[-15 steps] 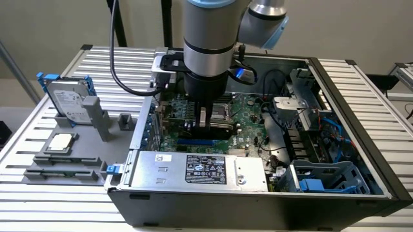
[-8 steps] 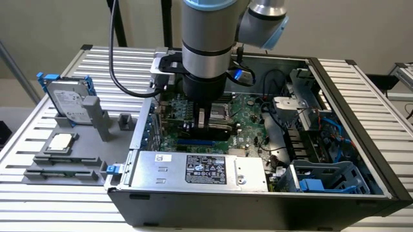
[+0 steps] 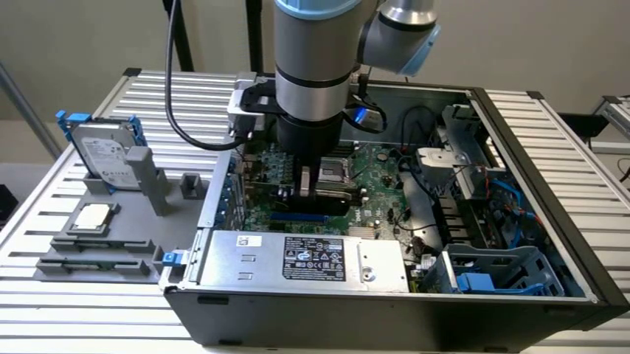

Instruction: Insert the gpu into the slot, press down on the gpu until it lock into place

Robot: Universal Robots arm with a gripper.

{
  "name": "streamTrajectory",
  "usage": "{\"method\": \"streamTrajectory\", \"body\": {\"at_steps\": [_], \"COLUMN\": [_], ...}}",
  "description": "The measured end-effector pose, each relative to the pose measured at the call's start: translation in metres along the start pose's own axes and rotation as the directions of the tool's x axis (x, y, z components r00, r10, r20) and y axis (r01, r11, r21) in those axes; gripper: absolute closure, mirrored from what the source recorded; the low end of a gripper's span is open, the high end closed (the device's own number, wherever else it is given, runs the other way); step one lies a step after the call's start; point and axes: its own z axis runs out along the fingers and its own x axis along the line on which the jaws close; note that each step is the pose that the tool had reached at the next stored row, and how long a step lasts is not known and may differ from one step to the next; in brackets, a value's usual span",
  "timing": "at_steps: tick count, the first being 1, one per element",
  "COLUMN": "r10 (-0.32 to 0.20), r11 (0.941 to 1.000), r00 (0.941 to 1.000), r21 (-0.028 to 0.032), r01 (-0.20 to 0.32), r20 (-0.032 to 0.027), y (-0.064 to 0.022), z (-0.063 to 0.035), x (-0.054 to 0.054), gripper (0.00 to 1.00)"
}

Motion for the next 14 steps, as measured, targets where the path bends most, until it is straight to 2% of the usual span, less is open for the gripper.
{"method": "streamTrajectory", "body": {"at_steps": [6, 14], "r10": [0.0, 0.004], "r11": [1.0, 1.0], "r00": [1.0, 1.0], "r21": [-0.001, -0.0057], "r01": [0.0, -0.004], "r20": [-0.0003, -0.0003], "y": [0.0009, 0.0024], "z": [0.0011, 0.0035], "x": [-0.0009, -0.0008], "gripper": [0.74, 0.74]}}
